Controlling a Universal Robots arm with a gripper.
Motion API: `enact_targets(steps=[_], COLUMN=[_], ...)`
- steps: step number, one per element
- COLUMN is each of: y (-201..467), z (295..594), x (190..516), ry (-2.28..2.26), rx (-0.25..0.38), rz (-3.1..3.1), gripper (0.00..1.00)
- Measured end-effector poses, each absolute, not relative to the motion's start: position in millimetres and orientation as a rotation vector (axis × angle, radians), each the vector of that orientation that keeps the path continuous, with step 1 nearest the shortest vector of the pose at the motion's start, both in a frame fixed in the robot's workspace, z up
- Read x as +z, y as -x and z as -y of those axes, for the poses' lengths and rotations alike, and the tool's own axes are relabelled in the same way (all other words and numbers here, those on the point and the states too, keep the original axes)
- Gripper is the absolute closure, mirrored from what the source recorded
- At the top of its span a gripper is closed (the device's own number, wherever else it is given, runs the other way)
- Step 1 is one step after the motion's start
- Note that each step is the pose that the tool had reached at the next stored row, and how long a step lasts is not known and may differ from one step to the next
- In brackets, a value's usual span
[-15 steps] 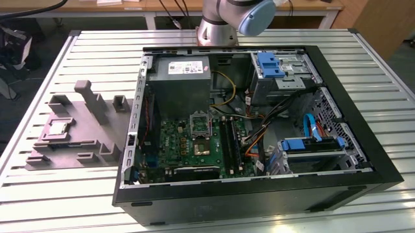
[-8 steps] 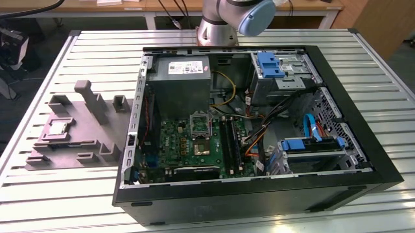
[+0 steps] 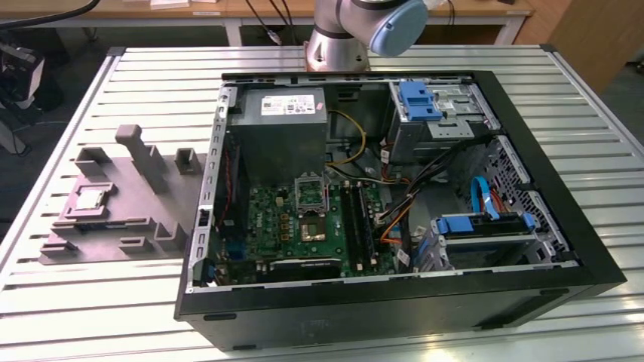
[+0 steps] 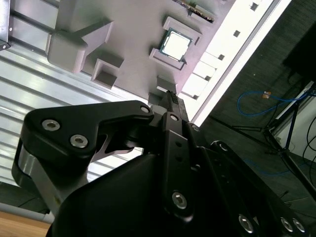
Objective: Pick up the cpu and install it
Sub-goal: 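Pick up the cpu and move it towards the insertion slot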
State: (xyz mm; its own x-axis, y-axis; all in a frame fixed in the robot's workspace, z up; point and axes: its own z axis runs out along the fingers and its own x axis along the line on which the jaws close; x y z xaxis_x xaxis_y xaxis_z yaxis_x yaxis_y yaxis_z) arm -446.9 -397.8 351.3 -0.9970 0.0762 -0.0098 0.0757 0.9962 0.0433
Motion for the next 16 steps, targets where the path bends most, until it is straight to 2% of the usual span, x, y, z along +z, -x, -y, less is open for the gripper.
enact_targets(steps=[3,4,5,7,8,11,12,13,14,15,16], y=[446.9,446.9,446.9,446.9,446.9,447.0,447.0,447.0,447.0,447.0,447.0], z=[397.8,397.8,397.9,397.9,397.8,397.8,397.8,397.8,397.8,397.8,397.9], x=[351.3,351.3,351.3,351.3,351.3,351.3,351.3,351.3,351.3,351.3,351.3], ry=[-0.119,-0.119,-0.119,-0.119,-0.119,-0.119,-0.119,-0.119,-0.119,-0.118,-0.117], rx=[0.067,0.067,0.067,0.067,0.067,0.067,0.067,0.067,0.067,0.067,0.067], rz=[-3.127,-3.127,-3.127,-3.127,-3.127,-3.127,-3.127,-3.127,-3.127,-3.127,-3.128], gripper=[0.89,0.84,0.84,0.71,0.71,0.53,0.53,0.47,0.47,0.41,0.41])
